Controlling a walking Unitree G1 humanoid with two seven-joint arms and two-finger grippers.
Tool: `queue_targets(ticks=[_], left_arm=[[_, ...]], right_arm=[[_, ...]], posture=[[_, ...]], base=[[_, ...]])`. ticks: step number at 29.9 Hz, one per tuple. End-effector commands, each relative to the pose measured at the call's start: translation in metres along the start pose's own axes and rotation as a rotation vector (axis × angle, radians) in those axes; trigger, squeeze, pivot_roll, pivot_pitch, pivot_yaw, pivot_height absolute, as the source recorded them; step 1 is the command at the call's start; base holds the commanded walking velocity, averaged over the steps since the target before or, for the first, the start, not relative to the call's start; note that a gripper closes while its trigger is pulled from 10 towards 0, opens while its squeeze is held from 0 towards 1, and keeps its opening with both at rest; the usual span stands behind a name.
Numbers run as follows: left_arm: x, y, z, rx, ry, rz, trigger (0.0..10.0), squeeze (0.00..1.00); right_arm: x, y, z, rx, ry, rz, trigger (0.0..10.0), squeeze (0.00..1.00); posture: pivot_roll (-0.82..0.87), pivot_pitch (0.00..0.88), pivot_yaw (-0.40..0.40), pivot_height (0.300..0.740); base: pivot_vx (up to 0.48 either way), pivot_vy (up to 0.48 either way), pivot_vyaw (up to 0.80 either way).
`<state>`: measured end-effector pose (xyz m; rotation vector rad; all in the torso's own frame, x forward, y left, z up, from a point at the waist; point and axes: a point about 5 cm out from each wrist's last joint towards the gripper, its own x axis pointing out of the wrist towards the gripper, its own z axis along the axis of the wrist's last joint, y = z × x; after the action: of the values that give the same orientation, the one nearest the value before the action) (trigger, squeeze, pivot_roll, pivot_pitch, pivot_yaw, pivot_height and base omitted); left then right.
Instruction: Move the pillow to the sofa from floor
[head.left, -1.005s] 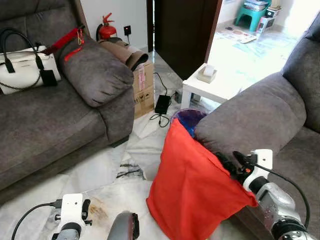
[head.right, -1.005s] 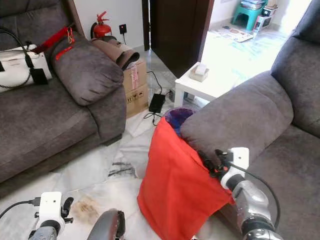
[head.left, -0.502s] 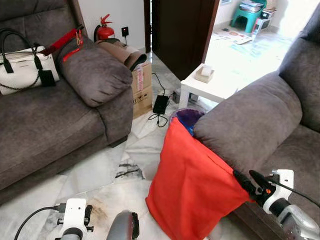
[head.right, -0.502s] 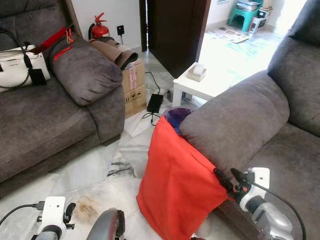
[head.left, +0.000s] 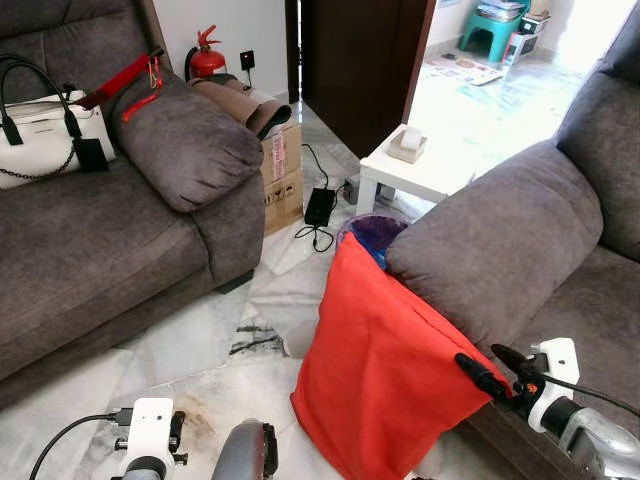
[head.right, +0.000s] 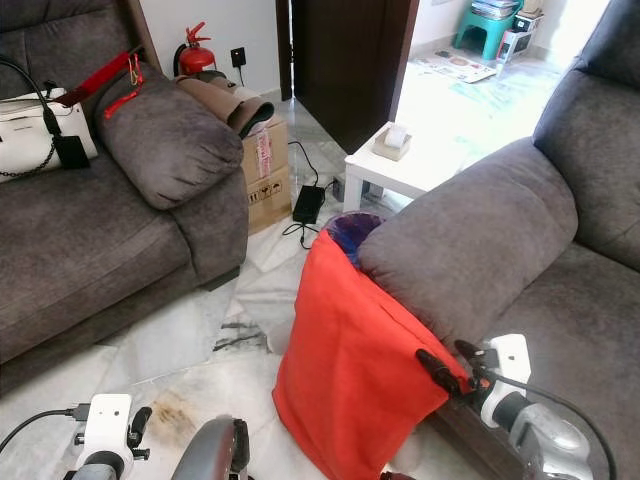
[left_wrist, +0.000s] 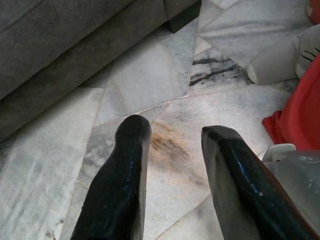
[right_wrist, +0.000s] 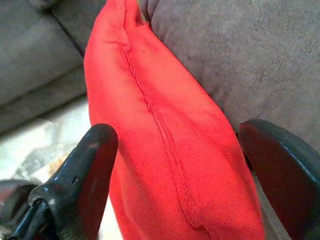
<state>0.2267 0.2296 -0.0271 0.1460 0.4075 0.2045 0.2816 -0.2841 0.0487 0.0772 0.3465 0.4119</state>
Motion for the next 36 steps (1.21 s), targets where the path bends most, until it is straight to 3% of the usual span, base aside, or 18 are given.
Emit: queue_targets(ticks=[1, 8, 17, 23, 28, 36], left_arm=[[-0.004, 0.002, -0.006, 0.01, 0.018, 0.009, 10.0, 0.0], [-0.003, 0.001, -0.004, 0.01, 0.012, 0.004, 10.0, 0.0], [-0.003, 0.001, -0.006, 0.011, 0.019, -0.004, 10.0, 0.0], [-0.004, -0.001, -0.006, 0.01, 0.02, -0.011, 10.0, 0.0], [-0.004, -0.002, -0.007, 0.011, 0.023, -0.016, 10.0, 0.0], [-0.004, 0.0, -0.007, 0.012, 0.023, -0.008, 10.0, 0.0]], right_arm=[[0.002, -0.001, 0.001, -0.048, 0.02, -0.038, 10.0, 0.0], [0.009, 0.004, 0.002, -0.027, 0.023, -0.009, 10.0, 0.0], [0.012, 0.012, -0.012, -0.025, 0.116, 0.033, 10.0, 0.0], [0.013, 0.01, -0.012, -0.032, 0.122, -0.017, 10.0, 0.0], [0.017, 0.016, -0.021, -0.05, 0.179, -0.041, 10.0, 0.0], [0.028, 0.028, -0.026, -0.025, 0.172, -0.058, 10.0, 0.0]], posture=[[0.15, 0.139, 0.002, 0.597], [0.15, 0.137, 0.001, 0.597], [0.16, 0.138, 0.003, 0.597], [0.16, 0.139, 0.006, 0.597], [0.16, 0.14, 0.007, 0.597], [0.17, 0.144, 0.006, 0.597]], base=[[0.0, 0.0, 0.0], [0.0, 0.0, 0.0], [0.0, 0.0, 0.0], [0.0, 0.0, 0.0], [0.0, 0.0, 0.0], [0.0, 0.0, 0.0]])
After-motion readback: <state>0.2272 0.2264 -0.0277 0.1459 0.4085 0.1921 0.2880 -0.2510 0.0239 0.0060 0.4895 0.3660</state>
